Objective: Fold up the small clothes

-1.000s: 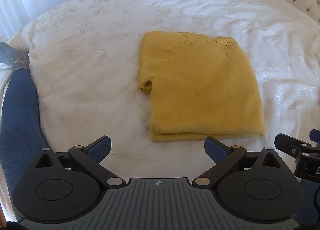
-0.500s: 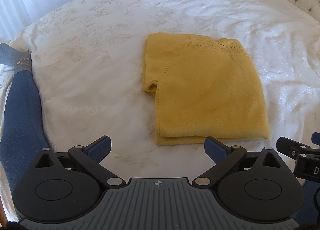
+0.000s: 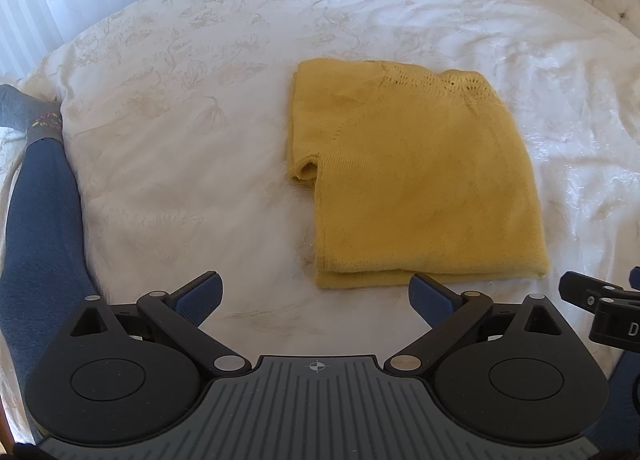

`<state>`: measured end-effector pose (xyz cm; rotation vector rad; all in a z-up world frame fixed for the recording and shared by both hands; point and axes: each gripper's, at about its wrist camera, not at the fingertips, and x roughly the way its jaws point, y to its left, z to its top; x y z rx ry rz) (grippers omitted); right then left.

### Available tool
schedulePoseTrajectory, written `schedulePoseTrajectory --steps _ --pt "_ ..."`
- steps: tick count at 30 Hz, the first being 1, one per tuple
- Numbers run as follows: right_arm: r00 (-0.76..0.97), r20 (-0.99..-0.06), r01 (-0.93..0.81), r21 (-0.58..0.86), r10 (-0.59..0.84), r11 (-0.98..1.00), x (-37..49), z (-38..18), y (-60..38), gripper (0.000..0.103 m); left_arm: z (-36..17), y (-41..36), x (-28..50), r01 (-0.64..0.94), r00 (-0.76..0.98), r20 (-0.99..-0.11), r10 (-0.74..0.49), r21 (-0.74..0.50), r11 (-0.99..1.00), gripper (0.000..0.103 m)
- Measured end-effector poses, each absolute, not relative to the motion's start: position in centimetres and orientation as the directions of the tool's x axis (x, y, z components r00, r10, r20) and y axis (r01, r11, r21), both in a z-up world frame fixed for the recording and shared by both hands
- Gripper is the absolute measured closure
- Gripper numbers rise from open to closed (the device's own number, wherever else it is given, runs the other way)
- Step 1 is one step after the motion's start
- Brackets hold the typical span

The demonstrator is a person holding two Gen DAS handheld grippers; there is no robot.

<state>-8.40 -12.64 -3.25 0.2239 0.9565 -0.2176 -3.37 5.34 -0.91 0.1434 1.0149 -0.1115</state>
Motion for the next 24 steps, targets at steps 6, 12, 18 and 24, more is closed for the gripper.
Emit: schedulePoseTrajectory --steps 6,12,18,24 --pt "0.533 -0.834 0.296 0.024 -0.144 0.955 -8.06 -3.48 -12.34 0.001 -1.21 5.23 -3.28 0.158 0.521 -0.853 -0.018 0.075 0.985 0.002" --pt "0.532 -0.836 0.284 0.028 -0.133 0.958 -7.88 -3.62 -12.13 0.002 -1.25 5.19 -3.31 0.159 0.52 -0.854 -0.016 0.078 0.984 0.002" --pt "0.53 -0.839 0.285 0.036 -0.126 0.958 -7.85 -3.67 -12.1 0.002 -1.27 5.23 -3.26 0.159 0.52 -0.854 -0.016 0.079 0.984 0.002" --pt "0.525 -0.842 0.286 0.033 -0.127 0.958 -7.83 -3.77 -11.99 0.002 -1.36 5.27 -3.18 0.159 0.515 -0.857 -0.019 0.073 0.985 0.002"
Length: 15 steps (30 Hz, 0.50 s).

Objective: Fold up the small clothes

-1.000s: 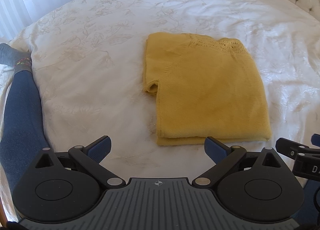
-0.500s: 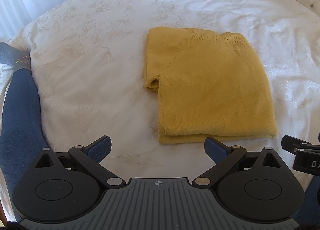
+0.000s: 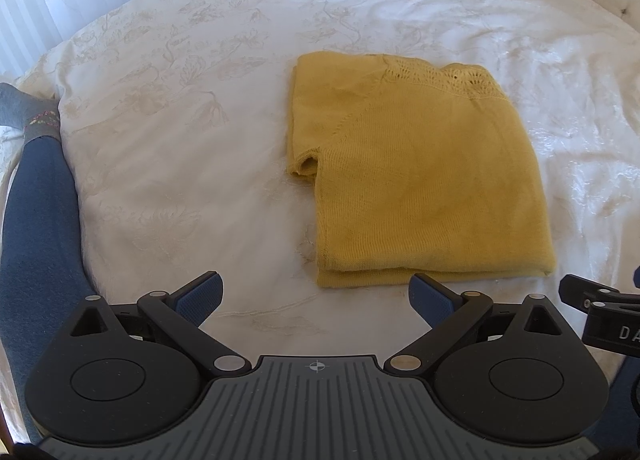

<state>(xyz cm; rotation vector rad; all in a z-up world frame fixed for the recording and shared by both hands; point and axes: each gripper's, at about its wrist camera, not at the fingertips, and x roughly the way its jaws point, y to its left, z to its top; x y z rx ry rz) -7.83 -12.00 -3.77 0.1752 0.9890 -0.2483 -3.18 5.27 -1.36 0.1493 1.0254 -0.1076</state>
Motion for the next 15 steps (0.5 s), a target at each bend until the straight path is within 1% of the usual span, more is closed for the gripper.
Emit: schedulePoseTrajectory --steps 8,15 --pt "0.522 -0.844 0.279 0.033 -0.123 0.96 -7.74 -3.88 -12.02 0.002 -1.4 5.35 -3.08 0.158 0.515 -0.857 -0.023 0.068 0.985 0.002" --pt "0.519 -0.846 0.281 0.034 -0.122 0.959 -7.68 -3.92 -11.94 0.002 -1.44 5.14 -3.34 0.15 0.536 -0.844 -0.003 0.091 0.985 0.002"
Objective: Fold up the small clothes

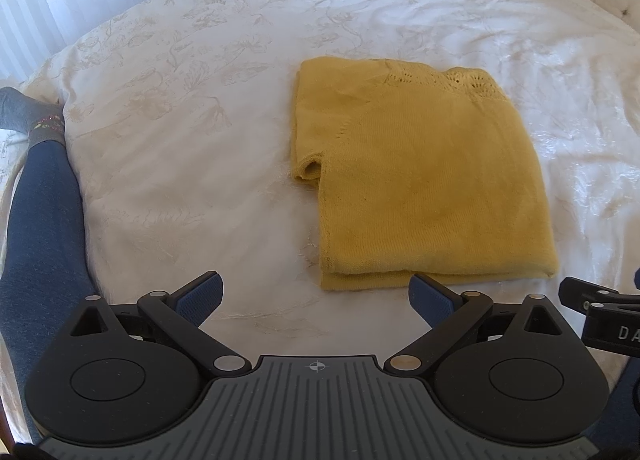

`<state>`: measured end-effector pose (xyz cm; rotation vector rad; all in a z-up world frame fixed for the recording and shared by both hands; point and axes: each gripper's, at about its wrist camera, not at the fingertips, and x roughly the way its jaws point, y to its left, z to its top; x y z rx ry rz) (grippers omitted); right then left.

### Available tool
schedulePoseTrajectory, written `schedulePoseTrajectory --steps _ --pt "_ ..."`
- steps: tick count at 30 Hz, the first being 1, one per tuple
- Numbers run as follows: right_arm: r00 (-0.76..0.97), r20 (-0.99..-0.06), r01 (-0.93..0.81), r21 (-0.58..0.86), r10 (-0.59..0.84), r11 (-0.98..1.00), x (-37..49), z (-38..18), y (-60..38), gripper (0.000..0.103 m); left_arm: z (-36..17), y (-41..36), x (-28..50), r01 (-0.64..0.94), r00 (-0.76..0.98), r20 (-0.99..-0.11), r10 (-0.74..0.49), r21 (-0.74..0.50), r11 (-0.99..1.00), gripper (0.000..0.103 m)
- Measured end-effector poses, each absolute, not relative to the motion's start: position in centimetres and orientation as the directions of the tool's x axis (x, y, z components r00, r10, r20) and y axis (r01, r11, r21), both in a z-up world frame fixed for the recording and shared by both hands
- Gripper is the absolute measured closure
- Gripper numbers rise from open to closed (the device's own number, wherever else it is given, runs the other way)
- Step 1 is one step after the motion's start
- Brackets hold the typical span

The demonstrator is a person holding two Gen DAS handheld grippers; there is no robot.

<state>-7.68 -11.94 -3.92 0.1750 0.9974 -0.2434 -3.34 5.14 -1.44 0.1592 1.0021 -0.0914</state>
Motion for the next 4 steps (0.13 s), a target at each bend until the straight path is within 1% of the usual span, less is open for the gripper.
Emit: schedulePoseTrajectory --steps 4 --pt "0.517 -0.848 0.28 0.037 -0.118 0.959 -7.63 -3.98 -12.05 0.002 -1.45 5.13 -3.26 0.156 0.534 -0.846 -0.011 0.086 0.984 0.002"
